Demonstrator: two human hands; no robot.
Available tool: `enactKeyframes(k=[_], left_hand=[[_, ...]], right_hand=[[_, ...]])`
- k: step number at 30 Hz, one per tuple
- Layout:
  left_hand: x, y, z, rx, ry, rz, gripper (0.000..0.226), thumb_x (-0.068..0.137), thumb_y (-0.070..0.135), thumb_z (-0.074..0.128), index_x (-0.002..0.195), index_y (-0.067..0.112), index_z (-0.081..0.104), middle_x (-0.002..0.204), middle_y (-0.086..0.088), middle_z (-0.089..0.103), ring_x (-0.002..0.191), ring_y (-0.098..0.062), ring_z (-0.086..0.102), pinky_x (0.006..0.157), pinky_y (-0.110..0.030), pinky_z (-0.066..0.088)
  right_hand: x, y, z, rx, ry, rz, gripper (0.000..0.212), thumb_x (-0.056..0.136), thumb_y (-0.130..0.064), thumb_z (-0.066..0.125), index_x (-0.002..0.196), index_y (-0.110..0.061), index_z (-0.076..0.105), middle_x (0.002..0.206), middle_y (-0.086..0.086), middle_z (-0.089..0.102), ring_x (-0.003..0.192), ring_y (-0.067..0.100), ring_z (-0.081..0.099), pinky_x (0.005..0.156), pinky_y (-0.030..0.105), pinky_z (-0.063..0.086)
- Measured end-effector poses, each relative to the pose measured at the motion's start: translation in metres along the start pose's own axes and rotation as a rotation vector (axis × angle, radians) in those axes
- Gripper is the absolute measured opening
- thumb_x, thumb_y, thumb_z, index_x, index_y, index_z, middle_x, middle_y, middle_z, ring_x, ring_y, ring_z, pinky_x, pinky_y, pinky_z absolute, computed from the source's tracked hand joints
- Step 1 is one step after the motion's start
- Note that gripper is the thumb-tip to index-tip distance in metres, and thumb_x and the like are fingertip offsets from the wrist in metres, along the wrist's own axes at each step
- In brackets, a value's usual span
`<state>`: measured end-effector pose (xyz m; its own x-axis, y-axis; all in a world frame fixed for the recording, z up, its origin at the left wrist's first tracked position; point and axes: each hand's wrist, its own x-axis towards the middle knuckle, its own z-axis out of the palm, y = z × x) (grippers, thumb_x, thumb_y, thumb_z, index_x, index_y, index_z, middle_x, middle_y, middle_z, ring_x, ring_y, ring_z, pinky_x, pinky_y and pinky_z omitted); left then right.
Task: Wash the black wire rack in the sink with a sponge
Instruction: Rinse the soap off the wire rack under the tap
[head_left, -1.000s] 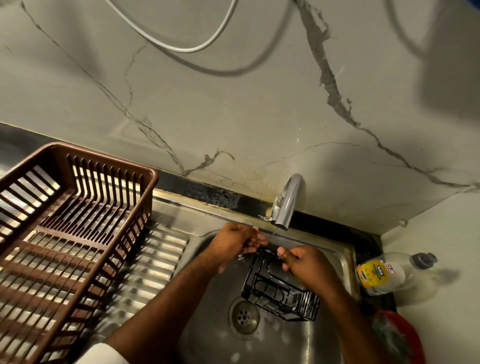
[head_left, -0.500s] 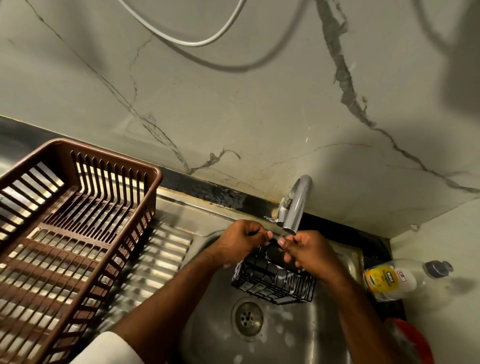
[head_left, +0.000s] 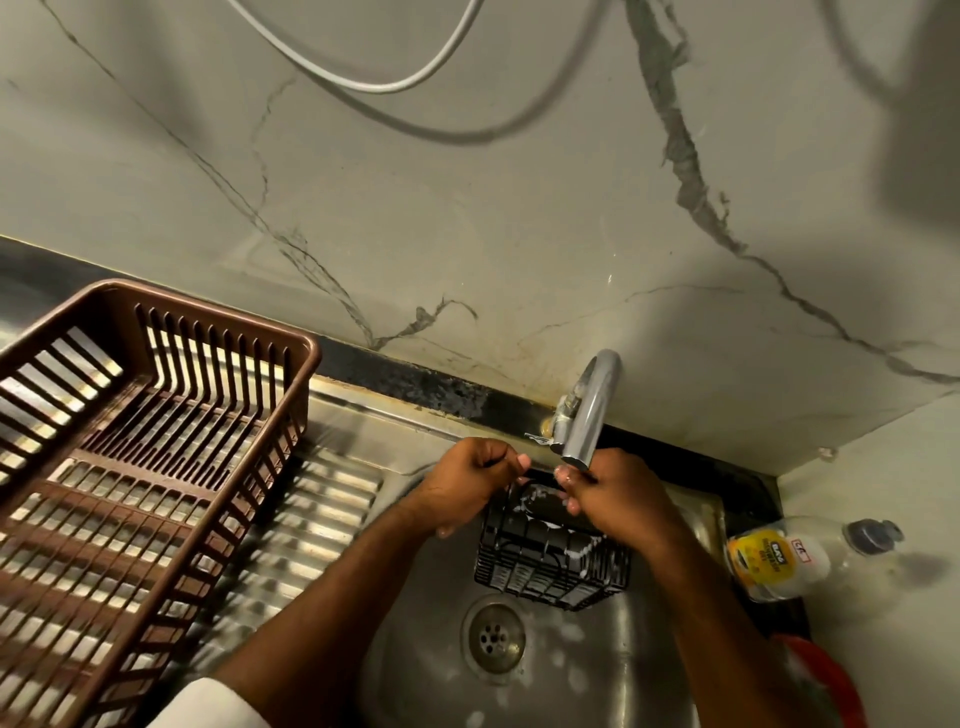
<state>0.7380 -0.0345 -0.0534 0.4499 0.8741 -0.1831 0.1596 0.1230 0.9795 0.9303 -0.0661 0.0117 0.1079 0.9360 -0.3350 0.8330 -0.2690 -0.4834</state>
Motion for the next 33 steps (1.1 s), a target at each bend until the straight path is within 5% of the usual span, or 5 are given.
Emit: enactKeyframes(k=[6,13,20,24,33], left_hand=[[0.000,-0.007,-0.022,-0.053,0.040,-0.028,0.031,0.100,0.036,0.060,0.071,0.025,0.064,0.068,0.000,0.062,0.066,-0.020,0.058,0.069,-0.038,0.051],[0.002,-0.012,-0.018,-0.112,0.021,-0.029,0.044,0.092,0.051,0.066,0.085,0.007,0.067,0.084,-0.024,0.069,0.078,-0.044,0.066,0.081,-0.059,0.055],[-0.003,-0.023,-0.036,-0.321,0.074,-0.009,0.052,0.097,0.034,0.064,0.090,-0.016,0.055,0.086,-0.024,0.062,0.081,-0.034,0.059,0.081,-0.048,0.049],[-0.003,-0.018,-0.035,-0.349,0.050,-0.012,0.028,0.101,0.019,0.055,0.085,-0.002,0.061,0.074,-0.011,0.065,0.071,-0.022,0.064,0.073,-0.034,0.055],[0.002,0.010,-0.009,0.426,-0.093,0.086,0.032,0.105,0.040,0.048,0.090,0.020,0.068,0.079,-0.003,0.071,0.071,-0.019,0.068,0.068,-0.039,0.057]], right_hand=[[-0.001,0.017,-0.008,-0.039,0.018,-0.036,0.038,0.097,-0.032,0.061,0.062,-0.019,0.065,0.058,-0.005,0.063,0.059,0.011,0.061,0.060,0.025,0.041],[0.001,-0.016,0.020,0.167,0.044,0.043,0.028,0.087,-0.047,0.065,0.095,-0.022,0.074,0.086,-0.003,0.076,0.077,0.012,0.073,0.079,0.036,0.061],[-0.001,0.006,-0.004,0.297,-0.026,-0.031,0.021,0.094,-0.024,0.067,0.080,-0.010,0.075,0.072,0.000,0.075,0.070,0.009,0.071,0.073,0.027,0.051],[-0.006,0.014,-0.002,0.470,-0.045,-0.060,0.021,0.096,-0.018,0.064,0.078,-0.014,0.075,0.071,0.003,0.075,0.069,0.013,0.069,0.082,0.033,0.050],[-0.007,-0.012,0.018,0.425,0.044,-0.002,0.025,0.094,-0.038,0.066,0.081,-0.018,0.073,0.058,-0.007,0.065,0.046,-0.005,0.054,0.051,0.015,0.040]])
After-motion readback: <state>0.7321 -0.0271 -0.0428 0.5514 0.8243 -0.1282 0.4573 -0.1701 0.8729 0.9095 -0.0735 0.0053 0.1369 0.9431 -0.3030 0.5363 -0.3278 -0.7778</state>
